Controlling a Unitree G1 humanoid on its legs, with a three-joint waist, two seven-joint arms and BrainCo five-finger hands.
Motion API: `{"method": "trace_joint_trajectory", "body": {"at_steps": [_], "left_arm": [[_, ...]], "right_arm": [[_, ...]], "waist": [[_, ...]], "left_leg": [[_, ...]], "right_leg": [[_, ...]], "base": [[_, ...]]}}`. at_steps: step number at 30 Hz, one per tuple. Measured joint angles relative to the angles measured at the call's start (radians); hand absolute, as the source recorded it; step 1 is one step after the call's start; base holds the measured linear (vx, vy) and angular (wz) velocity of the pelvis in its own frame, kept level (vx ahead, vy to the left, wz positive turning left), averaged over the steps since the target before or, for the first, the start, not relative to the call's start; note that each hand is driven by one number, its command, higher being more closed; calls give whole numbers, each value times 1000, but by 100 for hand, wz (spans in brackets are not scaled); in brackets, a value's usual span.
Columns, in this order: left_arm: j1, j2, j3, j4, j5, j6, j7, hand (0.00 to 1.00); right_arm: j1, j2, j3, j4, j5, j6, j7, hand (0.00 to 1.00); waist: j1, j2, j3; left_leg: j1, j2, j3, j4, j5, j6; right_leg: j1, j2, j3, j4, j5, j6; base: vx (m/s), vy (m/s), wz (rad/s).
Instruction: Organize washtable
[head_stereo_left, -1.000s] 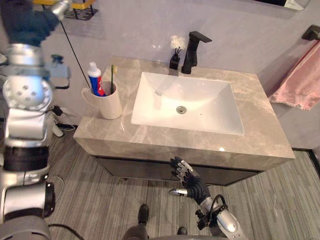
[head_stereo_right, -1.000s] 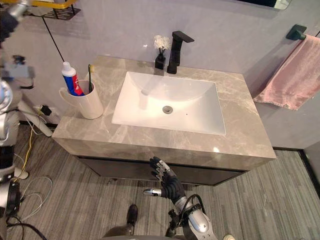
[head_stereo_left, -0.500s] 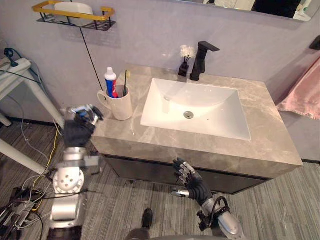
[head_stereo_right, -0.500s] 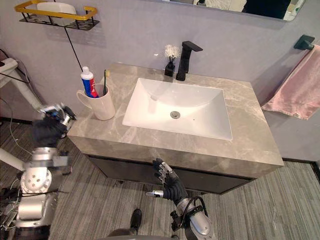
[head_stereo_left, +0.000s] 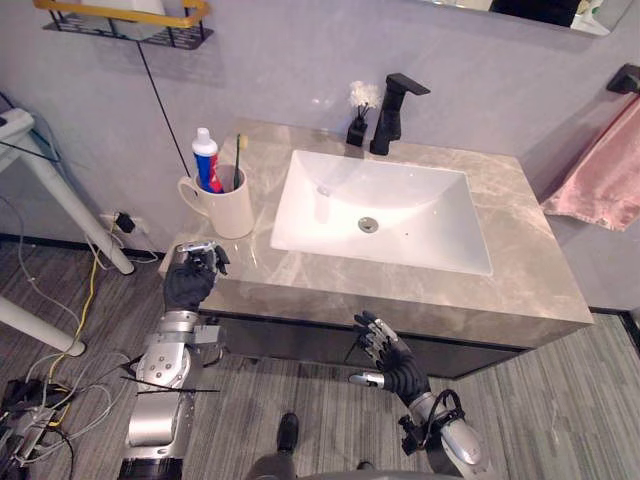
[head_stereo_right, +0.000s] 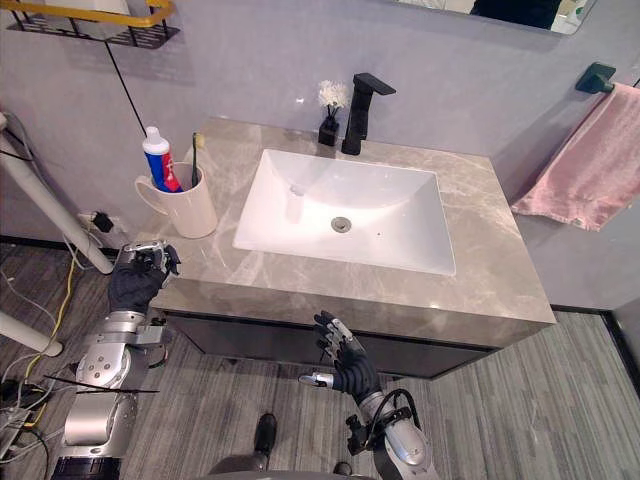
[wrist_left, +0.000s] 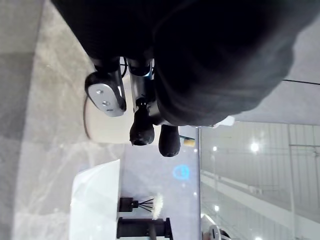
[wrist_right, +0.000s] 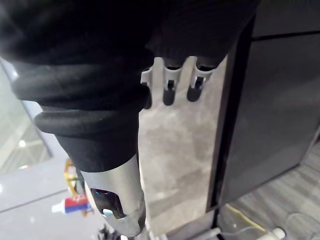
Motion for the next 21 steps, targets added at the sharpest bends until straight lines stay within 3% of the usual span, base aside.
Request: {"method": "trace_joint_trajectory", "body": {"at_steps": [8,21], "left_arm": [[-91,57,5,66,146,28,0,100],[-173,112,72,172,173,49,6,100]], "right_arm": [[-1,0,-1,-2,0,0,0,0],[2,-1,0,-23,0,1,4,0]], "waist": [[-1,-14,39],[-2,-27,60]], "left_leg": [[6,-1,34,0,-9,8],[7,-4,63,1,-17,16]], "right_leg": [[-8,-6,27,0,4,1],[-23,-7,59,-4,11,7]], "base": [[18,4,-11],[18,-2,-7]]}}
